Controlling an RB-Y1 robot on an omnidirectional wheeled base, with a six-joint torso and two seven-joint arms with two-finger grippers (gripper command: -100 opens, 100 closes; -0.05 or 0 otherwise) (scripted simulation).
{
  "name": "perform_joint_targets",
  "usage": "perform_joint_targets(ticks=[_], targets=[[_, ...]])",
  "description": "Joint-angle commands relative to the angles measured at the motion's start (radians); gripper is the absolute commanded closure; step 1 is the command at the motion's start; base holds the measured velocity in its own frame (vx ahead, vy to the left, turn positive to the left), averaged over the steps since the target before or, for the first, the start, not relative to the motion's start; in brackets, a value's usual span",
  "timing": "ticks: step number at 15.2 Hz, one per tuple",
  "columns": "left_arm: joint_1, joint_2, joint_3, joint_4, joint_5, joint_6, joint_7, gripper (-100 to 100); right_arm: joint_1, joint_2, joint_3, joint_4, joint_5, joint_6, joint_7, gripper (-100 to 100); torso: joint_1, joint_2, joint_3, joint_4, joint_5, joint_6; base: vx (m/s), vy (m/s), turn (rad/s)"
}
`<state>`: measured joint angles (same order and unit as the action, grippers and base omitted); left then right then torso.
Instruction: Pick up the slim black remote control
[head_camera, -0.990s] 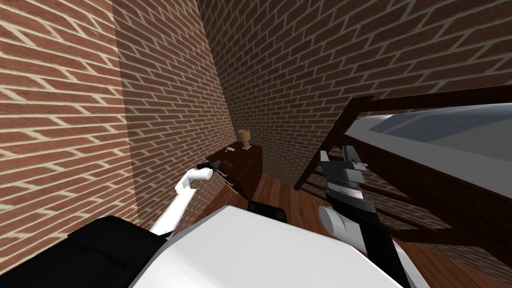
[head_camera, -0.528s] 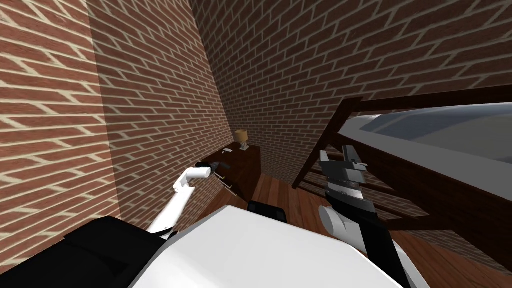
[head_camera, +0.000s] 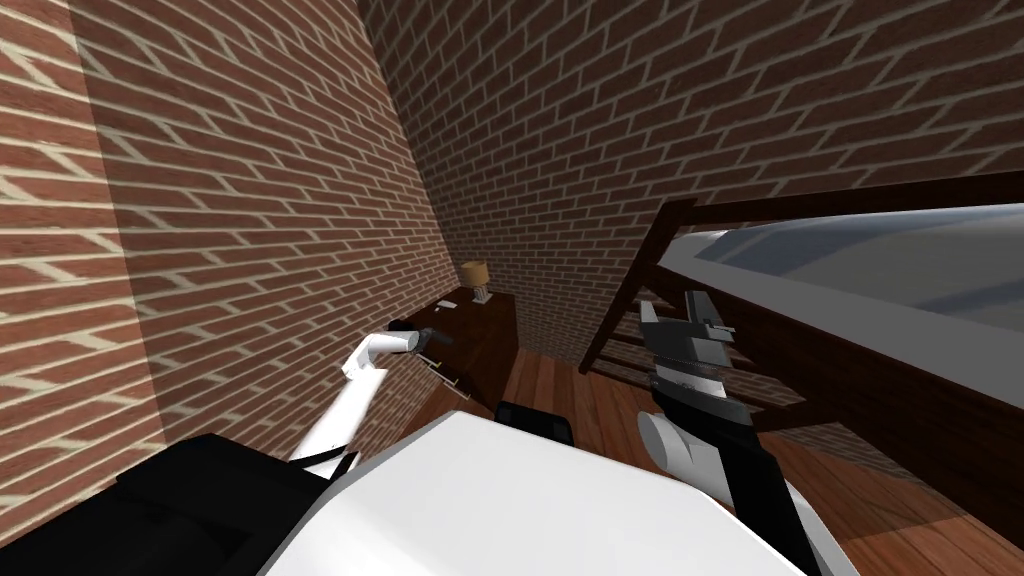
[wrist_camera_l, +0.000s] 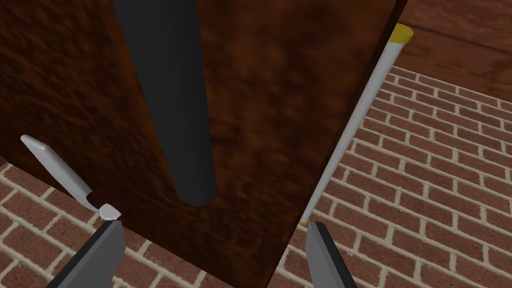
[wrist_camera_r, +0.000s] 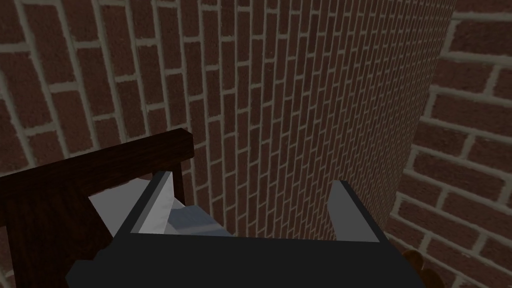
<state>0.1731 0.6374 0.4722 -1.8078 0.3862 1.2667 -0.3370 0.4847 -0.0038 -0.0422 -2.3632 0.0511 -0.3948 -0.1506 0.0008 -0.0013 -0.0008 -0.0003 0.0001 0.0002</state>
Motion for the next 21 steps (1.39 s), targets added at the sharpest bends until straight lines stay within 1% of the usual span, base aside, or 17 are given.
perform_joint_targets(ticks=[1,2,4,5,7,8,9,10,11,12,13,14,15,18,19,20,21], targets=[[-0.004,0.004,0.006,0.009,0.005,0.042,-0.009,-100,0.000,0.000,0.000,0.000,0.000,0.000,0.000,0,0.000,0.000,0.000,0.000,0.000,0.000,0.020,0.015,-0.081],[-0.015,0.014,0.021,0.026,0.015,0.070,-0.026,-100,0.000,0.000,0.000,0.000,0.000,0.000,0.000,0,0.000,0.000,0.000,0.000,0.000,-0.001,0.024,0.018,-0.173],[-0.015,0.014,0.021,0.026,0.015,0.107,-0.026,-100,0.000,0.000,0.000,0.000,0.000,0.000,0.000,0,0.000,0.000,0.000,0.000,0.000,0.000,0.027,0.022,-0.134],[-0.026,0.023,0.036,0.041,0.024,0.131,-0.042,-100,0.000,0.000,0.000,0.000,0.000,0.000,0.000,0,0.000,0.000,0.000,0.000,0.000,-0.001,0.024,0.022,-0.136],[-0.026,0.023,0.036,0.041,0.024,0.169,-0.042,-100,0.000,0.000,0.000,0.000,0.000,0.000,0.000,0,0.001,0.000,0.000,0.000,0.000,0.000,0.026,0.024,-0.110],[-0.026,0.023,0.036,0.041,0.024,0.169,-0.042,-100,0.000,0.000,0.000,0.000,0.000,0.000,0.000,0,0.000,0.000,0.000,0.000,0.000,-0.001,0.012,0.014,0.004],[-0.036,0.030,0.050,0.056,0.033,0.206,-0.057,-100,0.000,0.000,0.000,0.000,0.000,0.000,0.000,0,0.000,0.000,0.000,0.000,0.000,-0.001,0.016,0.013,-0.134],[-0.036,0.030,0.050,0.056,0.033,0.223,-0.057,-100,0.000,0.000,0.000,0.000,0.000,0.000,0.000,0,0.000,0.000,0.000,0.000,0.000,0.000,0.022,0.022,-0.158],[-0.036,0.030,0.050,0.056,0.033,0.227,-0.057,-100,0.000,0.000,0.000,0.000,0.000,0.000,0.000,0,0.000,0.000,0.000,0.000,0.000,0.000,0.019,0.021,-0.064],[-0.045,0.037,0.062,0.070,0.041,0.260,-0.071,-100,0.000,0.000,0.000,0.000,0.000,0.000,0.000,0,0.000,0.000,0.000,0.000,0.000,-0.001,0.024,0.026,-0.123],[-0.045,0.037,0.062,0.070,0.041,0.278,-0.071,-100,0.000,0.000,0.000,0.000,0.000,0.000,0.000,0,0.000,0.000,0.000,0.000,0.000,0.000,0.026,0.033,-0.146],[-0.045,0.037,0.062,0.070,0.041,0.282,-0.071,-100,0.000,0.000,0.000,0.000,0.000,0.000,0.000,0,0.001,0.000,0.000,0.000,0.000,0.000,0.018,0.026,-0.064],[-0.054,0.043,0.074,0.083,0.049,0.315,-0.084,-100,0.000,0.000,0.000,0.000,0.000,0.000,0.000,0,0.001,0.000,0.000,0.000,0.000,-0.001,0.023,0.024,-0.110],[-0.061,0.048,0.084,0.095,0.056,0.377,-0.096,-100,0.000,0.000,0.000,0.000,0.000,0.000,0.000,0,0.001,-0.001,0.000,0.000,0.000,0.000,0.028,0.031,-0.147],[-0.061,0.048,0.084,0.095,0.056,0.378,-0.096,-100,0.000,0.000,0.000,0.000,0.000,0.000,0.000,0,0.001,-0.001,0.000,0.000,0.000,0.000,0.015,0.032,-0.046],[-0.068,0.052,0.093,0.106,0.063,0.414,-0.106,-100,0.000,0.000,0.000,0.000,0.000,0.000,0.000,0,0.001,0.000,0.000,0.000,0.000,-0.001,0.015,0.031,-0.081],[-0.068,0.052,0.093,0.106,0.063,0.419,-0.106,-100,0.000,0.000,0.000,0.000,0.000,0.000,0.000,0,0.001,0.000,0.000,0.000,0.000,0.000,0.017,0.030,-0.098]])
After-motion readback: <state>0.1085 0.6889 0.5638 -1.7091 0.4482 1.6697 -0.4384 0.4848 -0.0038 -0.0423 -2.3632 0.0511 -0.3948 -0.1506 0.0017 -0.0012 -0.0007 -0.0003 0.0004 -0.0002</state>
